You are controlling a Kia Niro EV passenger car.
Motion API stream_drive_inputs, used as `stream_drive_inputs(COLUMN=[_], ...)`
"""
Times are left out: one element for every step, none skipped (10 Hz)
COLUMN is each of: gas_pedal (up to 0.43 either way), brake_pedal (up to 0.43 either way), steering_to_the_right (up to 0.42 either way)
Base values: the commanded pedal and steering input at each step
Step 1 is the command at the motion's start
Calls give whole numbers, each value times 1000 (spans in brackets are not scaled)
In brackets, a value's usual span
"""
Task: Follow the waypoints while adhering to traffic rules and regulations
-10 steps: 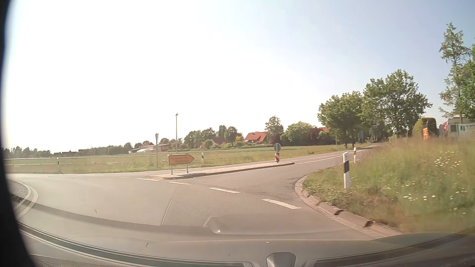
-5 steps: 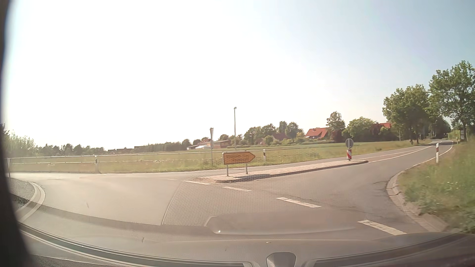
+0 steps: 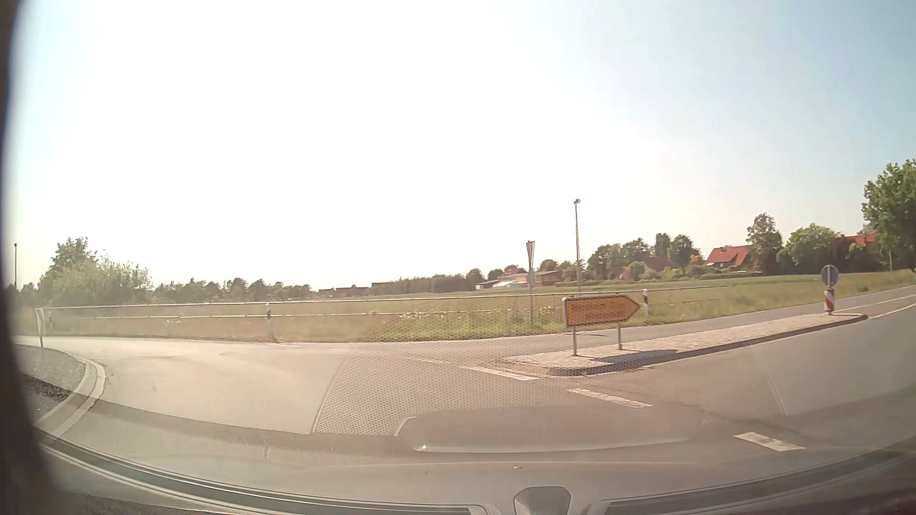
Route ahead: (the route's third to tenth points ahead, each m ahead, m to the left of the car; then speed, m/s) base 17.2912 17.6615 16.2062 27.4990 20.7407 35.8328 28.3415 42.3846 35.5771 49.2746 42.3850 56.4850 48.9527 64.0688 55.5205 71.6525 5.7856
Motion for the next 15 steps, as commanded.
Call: stream_drive_inputs(gas_pedal=[138, 150, 150, 150, 150, 157, 157, 157, 157, 157, 157, 157, 157, 157, 157], brake_pedal=[6, 6, 6, 6, 6, 6, 6, 6, 6, 6, 6, 6, 6, 6, 6], steering_to_the_right=[-313, -313, -311, -303, -295, -289, -289, -289, -289, -289, -289, -289, -289, -289, -289])
